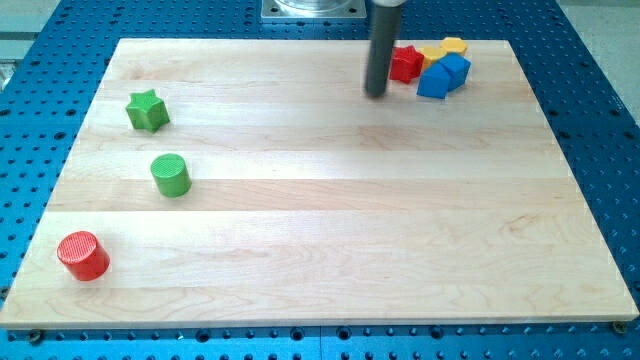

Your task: Push the green star into the red star

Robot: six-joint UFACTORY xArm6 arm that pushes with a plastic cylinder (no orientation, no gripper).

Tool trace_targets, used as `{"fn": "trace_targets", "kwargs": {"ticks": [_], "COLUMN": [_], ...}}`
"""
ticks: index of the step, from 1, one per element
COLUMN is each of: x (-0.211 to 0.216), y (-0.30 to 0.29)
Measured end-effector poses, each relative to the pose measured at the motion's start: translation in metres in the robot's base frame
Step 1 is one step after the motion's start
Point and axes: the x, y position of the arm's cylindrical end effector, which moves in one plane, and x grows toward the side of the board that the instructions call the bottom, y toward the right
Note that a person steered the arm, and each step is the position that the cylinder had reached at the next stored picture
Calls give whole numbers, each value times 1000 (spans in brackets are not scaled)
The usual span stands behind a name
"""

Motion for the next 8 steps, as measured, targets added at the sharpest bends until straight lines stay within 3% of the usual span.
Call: {"fn": "trace_targets", "kwargs": {"ticks": [1,3,4,6,7,8], "x": [57,85,79,18,-6,7], "y": [-109,-337,-342,-197,-178,-242]}}
